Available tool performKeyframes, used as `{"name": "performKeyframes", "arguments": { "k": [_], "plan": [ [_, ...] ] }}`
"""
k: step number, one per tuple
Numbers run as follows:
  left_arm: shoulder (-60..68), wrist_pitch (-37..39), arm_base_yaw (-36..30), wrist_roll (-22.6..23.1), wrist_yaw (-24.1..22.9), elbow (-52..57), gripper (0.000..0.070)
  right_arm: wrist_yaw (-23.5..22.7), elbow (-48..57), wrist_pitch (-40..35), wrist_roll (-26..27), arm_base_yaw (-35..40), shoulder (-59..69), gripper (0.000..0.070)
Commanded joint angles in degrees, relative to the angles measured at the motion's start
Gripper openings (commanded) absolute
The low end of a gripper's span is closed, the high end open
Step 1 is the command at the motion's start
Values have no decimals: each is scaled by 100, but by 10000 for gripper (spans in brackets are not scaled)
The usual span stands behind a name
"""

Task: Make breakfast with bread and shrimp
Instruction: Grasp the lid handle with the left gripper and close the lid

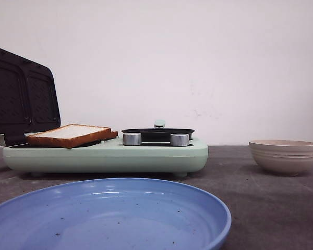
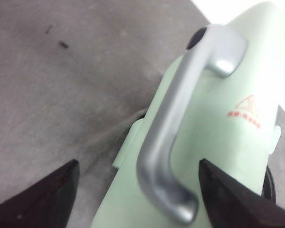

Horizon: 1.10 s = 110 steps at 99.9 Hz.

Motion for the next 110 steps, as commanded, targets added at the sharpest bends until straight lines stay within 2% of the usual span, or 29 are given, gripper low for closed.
{"name": "performKeyframes", "arguments": {
  "k": [1, 29, 33, 37, 47, 93, 101, 110],
  "plan": [
    [166, 72, -48, -111, 26, 140, 428, -7, 79, 48, 76, 28, 26, 0],
    [446, 146, -341, -118, 26, 140, 407, -4, 79, 44, 76, 28, 28, 0],
    [463, 149, -385, -118, 26, 140, 359, -4, 79, 37, 76, 28, 26, 0],
    [474, 155, -437, -118, 24, 140, 280, -4, 79, 24, 76, 28, 28, 0],
    [479, 262, -564, -114, 20, 140, 0, -4, 79, 4, 79, 28, 28, 0],
    [479, 822, -1587, -87, -17, 140, 0, 0, 79, 17, 76, 28, 28, 0],
    [487, 868, -1856, 11, -229, 140, 0, -2, 79, 20, 79, 28, 28, 0],
    [494, 883, -2168, 280, -723, 140, 0, -4, 79, 17, 83, 28, 28, 0]
  ]
}}
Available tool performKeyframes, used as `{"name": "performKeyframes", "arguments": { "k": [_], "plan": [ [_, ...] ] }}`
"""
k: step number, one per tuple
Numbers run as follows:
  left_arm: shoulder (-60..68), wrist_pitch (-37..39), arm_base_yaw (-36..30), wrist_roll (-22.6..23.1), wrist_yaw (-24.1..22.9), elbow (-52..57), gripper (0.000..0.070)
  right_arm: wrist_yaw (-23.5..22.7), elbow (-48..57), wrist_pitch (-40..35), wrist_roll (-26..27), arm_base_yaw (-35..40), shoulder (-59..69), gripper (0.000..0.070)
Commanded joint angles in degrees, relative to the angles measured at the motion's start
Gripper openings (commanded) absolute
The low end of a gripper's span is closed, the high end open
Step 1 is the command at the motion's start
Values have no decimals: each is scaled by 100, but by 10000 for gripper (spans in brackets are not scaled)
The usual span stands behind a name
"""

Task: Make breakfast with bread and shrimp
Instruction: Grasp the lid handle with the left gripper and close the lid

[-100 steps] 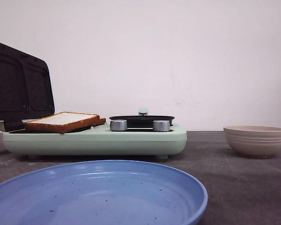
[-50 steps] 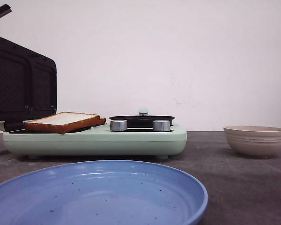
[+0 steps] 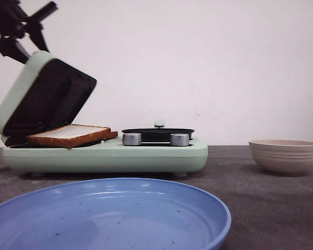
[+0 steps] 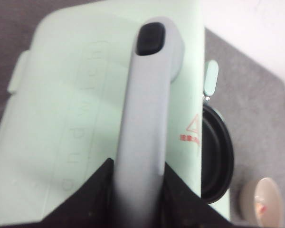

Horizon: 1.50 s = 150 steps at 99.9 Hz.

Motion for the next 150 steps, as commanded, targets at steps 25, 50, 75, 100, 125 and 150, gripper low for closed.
{"name": "performKeyframes", "arguments": {
  "k": [25, 50, 75, 100, 125, 150],
  "plan": [
    [424, 94, -809, 533, -931, 52, 0, -4, 79, 52, 125, 28, 26, 0],
    [623, 17, -1150, 509, -1134, 52, 382, -149, 79, 50, 227, 28, 26, 0],
    [446, -133, -1154, 323, -1102, 85, 486, -142, 79, 55, 229, 28, 28, 0],
    [-398, -247, -1154, 684, -1316, 85, 384, 638, 79, 280, 575, 26, 173, 0],
    [-1910, -509, -1169, 811, -1556, 85, 79, 1141, 129, 1143, 1180, -251, 874, 0],
    [-3685, -251, -1222, 1132, -1532, 85, 0, -109, 848, 1353, 1252, -1502, 2699, 0]
  ]
}}
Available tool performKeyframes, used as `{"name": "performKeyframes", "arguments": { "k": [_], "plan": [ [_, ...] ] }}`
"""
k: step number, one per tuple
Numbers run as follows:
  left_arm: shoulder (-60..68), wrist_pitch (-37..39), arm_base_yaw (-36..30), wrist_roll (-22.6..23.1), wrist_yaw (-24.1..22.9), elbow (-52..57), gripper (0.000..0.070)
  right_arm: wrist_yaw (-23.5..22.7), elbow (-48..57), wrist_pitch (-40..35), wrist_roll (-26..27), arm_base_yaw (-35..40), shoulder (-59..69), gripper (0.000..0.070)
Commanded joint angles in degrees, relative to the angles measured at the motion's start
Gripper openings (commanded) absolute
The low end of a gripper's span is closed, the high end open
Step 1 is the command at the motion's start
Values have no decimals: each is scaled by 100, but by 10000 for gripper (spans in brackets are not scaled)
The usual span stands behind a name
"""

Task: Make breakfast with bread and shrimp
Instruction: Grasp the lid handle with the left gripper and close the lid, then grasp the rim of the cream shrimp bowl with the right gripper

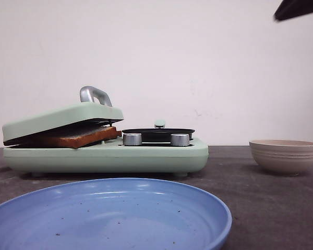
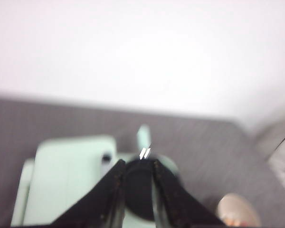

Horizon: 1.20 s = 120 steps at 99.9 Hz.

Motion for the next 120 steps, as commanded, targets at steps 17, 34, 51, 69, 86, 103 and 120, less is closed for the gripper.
{"name": "performKeyframes", "arguments": {
  "k": [17, 34, 51, 69, 86, 103, 120],
  "plan": [
    [-942, -402, -17, 350, 2, 109, 0, -573, 1178, -155, 11, -1471, 1764, 14],
    [-1388, -1150, -17, 446, -4, 109, 0, -546, 1926, -691, -238, -2365, 2828, 321],
    [-1751, -1246, -17, 442, 4, 109, 0, -601, 2103, -798, -190, -3012, 3713, 337],
    [-2028, -1091, -26, 428, 7, 109, 0, -1095, 2103, -782, -173, -3366, 4566, 336],
    [-2061, -1152, -26, 426, 7, 109, 0, -1486, 2103, -575, -164, -3423, 5202, 336],
    [-2050, -1143, -26, 424, 7, 109, 0, -1755, 2103, -48, 42, -3423, 5643, 334],
    [-2050, -1147, -26, 424, 4, 109, 0, -1749, 2103, 389, 278, -3423, 5956, 276]
  ]
}}
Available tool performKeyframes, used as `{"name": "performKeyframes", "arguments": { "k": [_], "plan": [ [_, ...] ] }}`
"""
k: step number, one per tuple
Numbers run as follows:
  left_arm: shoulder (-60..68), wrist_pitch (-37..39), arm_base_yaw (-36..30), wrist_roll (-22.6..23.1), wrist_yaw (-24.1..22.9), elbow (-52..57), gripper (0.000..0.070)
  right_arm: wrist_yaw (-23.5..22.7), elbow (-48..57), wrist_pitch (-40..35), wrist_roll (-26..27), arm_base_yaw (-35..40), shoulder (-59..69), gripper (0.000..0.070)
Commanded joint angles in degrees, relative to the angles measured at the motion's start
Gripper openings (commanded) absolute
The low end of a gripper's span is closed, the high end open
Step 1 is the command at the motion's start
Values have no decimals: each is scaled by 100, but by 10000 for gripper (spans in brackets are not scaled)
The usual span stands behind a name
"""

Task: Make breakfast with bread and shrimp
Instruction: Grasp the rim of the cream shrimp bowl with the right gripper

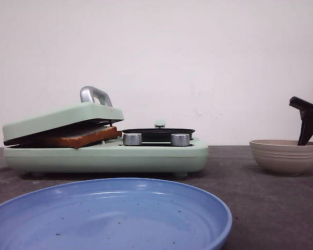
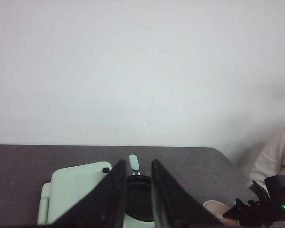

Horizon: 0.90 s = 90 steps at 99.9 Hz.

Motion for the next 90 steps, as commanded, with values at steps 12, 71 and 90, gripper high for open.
{"name": "performKeyframes", "arguments": {
  "k": [12, 71, 90],
  "plan": [
    [35, 66, -22, 72, 4, 87, 0, -4, 87, 435, 323, -13, 293, 215],
    [46, -17, -22, 72, 7, 87, 0, -1084, 168, 3084, 1405, 686, 39, 0],
    [46, -74, -22, 72, 4, 87, 0, -909, 885, 3182, 1405, 1683, 7, 0]
  ]
}}
